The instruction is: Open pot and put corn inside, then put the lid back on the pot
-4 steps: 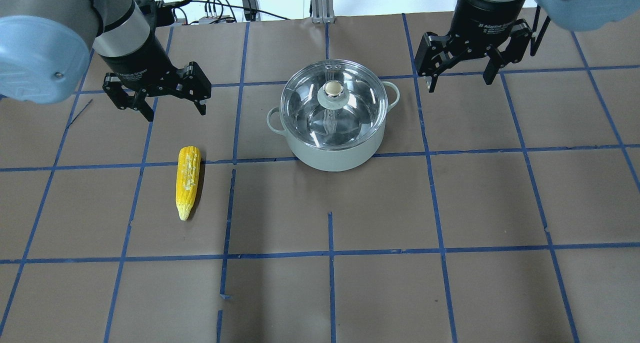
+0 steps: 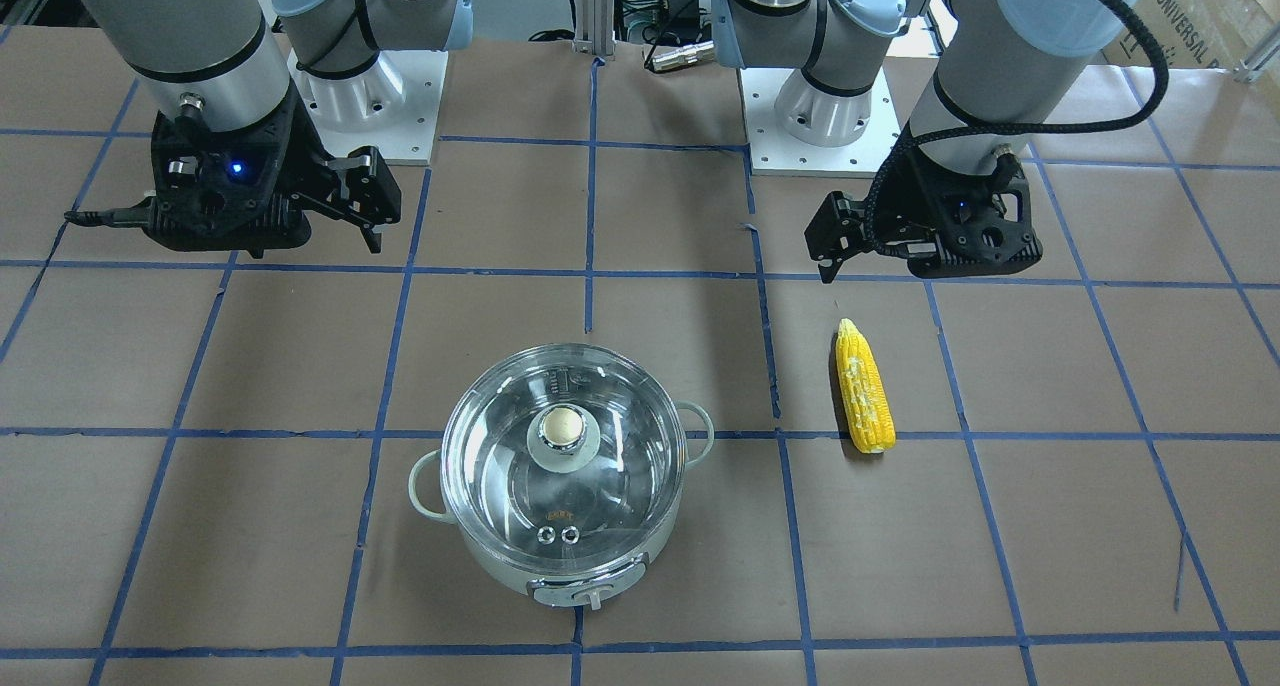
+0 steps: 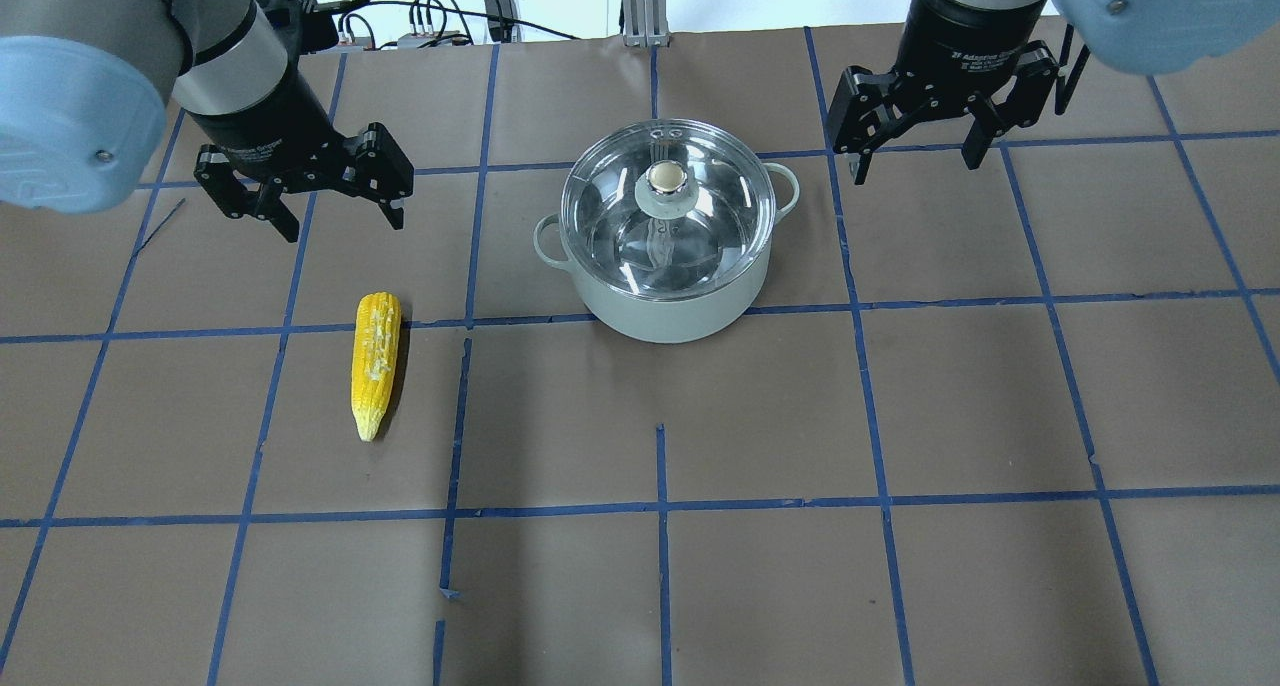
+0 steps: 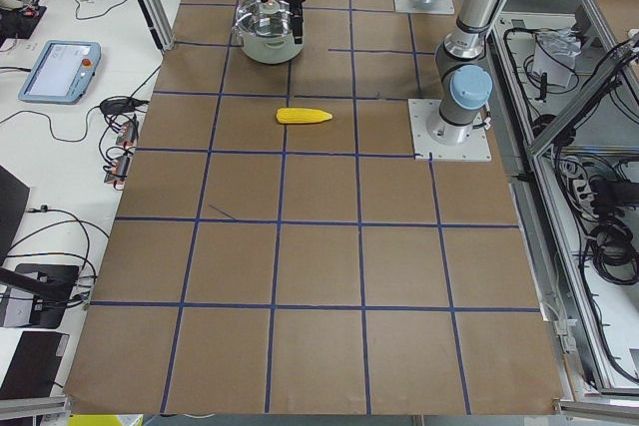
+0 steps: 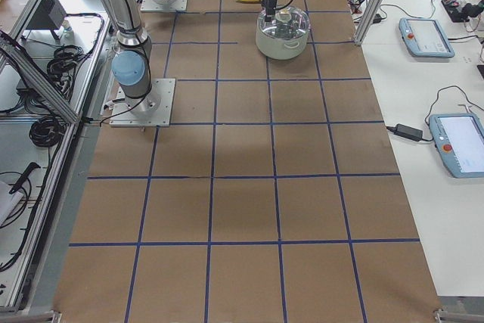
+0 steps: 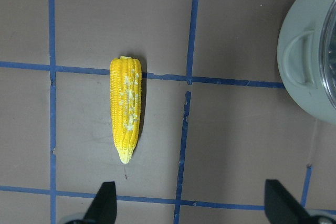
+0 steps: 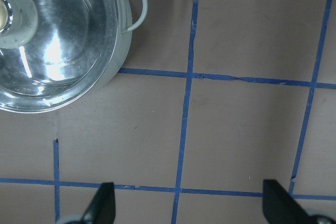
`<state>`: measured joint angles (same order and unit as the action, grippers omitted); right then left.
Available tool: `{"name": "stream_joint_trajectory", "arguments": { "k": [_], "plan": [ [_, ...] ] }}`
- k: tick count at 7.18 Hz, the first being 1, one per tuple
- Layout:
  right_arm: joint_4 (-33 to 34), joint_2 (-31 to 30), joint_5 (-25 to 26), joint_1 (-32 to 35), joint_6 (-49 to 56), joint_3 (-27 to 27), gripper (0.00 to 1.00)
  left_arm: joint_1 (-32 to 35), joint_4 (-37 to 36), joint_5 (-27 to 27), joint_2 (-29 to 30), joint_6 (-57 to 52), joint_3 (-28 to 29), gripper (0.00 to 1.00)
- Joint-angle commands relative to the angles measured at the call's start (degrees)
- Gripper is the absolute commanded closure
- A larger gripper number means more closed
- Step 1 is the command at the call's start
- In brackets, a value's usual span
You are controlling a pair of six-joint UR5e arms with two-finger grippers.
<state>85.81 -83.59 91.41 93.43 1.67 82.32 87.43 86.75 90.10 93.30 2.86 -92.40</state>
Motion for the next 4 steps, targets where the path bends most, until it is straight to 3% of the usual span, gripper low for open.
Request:
{"name": "stream_joint_trajectory", "arguments": {
  "k": [1, 4],
  "plan": [
    [0.06, 0.0, 0.34, 0.0, 0.08, 0.21, 0.0, -2.6, 0.52, 0.52, 0.83, -0.93, -1.11, 0.0],
    [0.77, 0.09, -0.01, -0.17, -0.27, 0.12, 0.0, -7.88, -6.38, 1.31, 5.21, -8.05, -7.43, 0.0]
  ]
}}
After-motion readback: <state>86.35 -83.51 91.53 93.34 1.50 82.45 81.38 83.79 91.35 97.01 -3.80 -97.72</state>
